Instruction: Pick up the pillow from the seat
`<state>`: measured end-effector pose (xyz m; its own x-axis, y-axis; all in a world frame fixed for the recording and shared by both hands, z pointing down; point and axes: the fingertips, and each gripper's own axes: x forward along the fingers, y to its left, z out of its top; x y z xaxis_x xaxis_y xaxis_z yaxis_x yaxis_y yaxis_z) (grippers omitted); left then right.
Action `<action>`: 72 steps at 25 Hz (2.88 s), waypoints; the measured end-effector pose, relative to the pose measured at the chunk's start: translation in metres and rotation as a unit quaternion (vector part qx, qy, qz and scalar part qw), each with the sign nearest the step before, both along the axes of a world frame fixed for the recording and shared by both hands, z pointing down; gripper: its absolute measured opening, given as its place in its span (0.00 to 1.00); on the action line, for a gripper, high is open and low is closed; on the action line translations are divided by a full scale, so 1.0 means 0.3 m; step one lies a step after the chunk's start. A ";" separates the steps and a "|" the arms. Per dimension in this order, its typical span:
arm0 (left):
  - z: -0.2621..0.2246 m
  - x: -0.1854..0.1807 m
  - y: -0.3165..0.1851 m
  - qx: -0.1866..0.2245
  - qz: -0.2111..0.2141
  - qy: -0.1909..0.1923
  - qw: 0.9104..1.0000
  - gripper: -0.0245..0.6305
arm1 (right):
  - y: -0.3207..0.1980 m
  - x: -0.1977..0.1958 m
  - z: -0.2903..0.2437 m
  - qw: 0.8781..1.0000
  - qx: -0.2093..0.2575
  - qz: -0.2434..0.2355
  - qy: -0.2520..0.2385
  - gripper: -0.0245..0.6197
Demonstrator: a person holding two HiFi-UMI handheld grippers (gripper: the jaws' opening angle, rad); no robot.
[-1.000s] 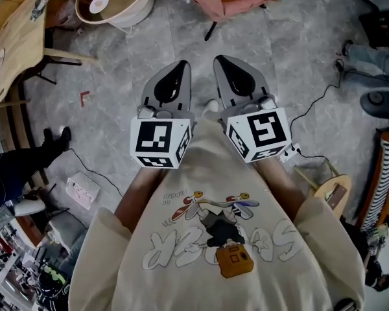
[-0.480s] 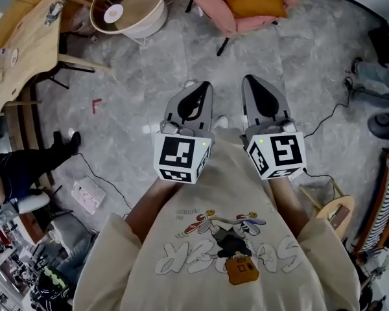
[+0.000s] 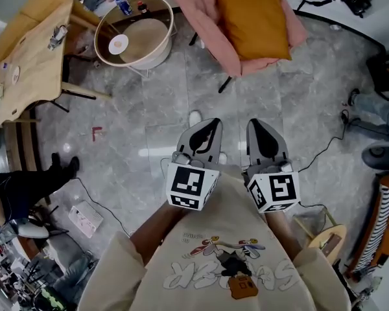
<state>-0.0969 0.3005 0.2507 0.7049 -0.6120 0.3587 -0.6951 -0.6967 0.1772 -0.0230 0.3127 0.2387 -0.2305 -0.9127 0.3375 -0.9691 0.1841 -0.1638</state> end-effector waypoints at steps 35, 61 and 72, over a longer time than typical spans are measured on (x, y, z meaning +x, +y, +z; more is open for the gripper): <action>0.020 -0.117 -0.865 -0.039 0.044 0.059 0.997 0.04 | -0.835 -0.066 -0.006 0.996 -0.032 0.054 0.062 0.07; 0.237 0.598 -1.347 -0.107 -0.012 -0.018 0.994 0.04 | -1.369 0.711 0.200 0.995 -0.091 -0.017 0.028 0.13; 0.406 0.786 -1.518 -0.146 -0.010 -0.033 0.989 0.13 | -1.556 0.854 0.389 0.987 -0.145 -0.070 0.018 0.37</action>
